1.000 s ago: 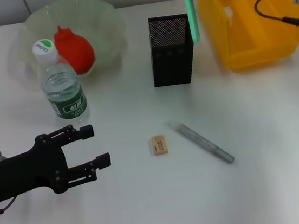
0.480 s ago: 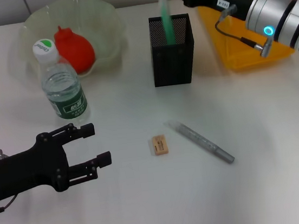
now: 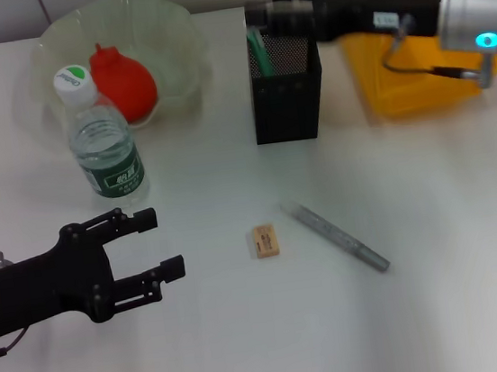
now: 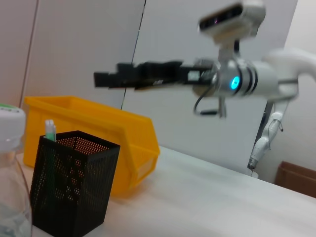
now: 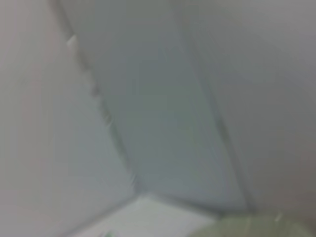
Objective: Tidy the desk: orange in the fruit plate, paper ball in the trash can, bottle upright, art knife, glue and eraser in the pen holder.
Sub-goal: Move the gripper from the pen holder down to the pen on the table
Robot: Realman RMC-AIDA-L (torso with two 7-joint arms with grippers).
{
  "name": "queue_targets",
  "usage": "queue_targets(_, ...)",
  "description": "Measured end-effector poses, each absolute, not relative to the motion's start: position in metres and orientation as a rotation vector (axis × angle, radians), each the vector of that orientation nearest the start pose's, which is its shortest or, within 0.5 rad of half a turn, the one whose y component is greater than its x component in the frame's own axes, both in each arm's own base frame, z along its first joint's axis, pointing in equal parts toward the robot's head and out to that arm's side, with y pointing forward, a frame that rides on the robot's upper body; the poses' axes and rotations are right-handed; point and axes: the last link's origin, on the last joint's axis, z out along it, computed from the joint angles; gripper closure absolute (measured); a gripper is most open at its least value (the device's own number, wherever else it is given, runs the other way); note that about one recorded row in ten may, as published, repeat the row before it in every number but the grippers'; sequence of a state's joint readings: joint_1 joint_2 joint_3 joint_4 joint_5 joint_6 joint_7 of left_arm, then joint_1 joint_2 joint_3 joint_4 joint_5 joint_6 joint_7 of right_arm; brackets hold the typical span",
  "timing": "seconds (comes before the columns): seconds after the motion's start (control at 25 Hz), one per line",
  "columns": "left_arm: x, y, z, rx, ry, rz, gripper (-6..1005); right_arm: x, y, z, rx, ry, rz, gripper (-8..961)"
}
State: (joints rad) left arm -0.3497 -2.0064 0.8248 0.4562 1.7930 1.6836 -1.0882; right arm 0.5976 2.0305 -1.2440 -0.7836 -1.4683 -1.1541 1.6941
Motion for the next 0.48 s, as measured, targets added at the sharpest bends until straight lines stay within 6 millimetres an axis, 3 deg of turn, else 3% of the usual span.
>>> queue_targets(0.04,-0.306,0.257,-0.005,-2.728,-0.56,-0.883,214,0.172,0.396,-0.007,-2.589,0.711,0.855,377)
queue_targets(0.08,-0.306,0.257,-0.005,-2.729,-0.559,-0.883,214,0.159,0.384,0.006,-2.759,0.668,0.579,349)
queue_targets(0.24,-0.305,0.257,-0.005,-2.732,-0.557,-0.884,214,0.147,0.372,0.017,-2.853,0.666,0.217,241)
queue_targets(0.28,-0.305,0.257,-0.005,-2.732,-0.557,-0.884,214,0.14,0.368,0.019,-2.866,0.694,0.03,214)
queue_targets(0.32,-0.305,0.257,-0.006,-2.732,-0.557,-0.886,214,0.14,0.368,0.019,-2.866,0.694,0.03,220)
queue_targets(0.44,-0.304,0.257,-0.006,-2.734,-0.556,-0.889,214,0.131,0.365,0.015,-2.858,0.716,-0.22,238)
queue_targets(0.48,-0.304,0.257,-0.007,-2.734,-0.556,-0.89,214,0.128,0.364,0.006,-2.838,0.712,-0.377,243)
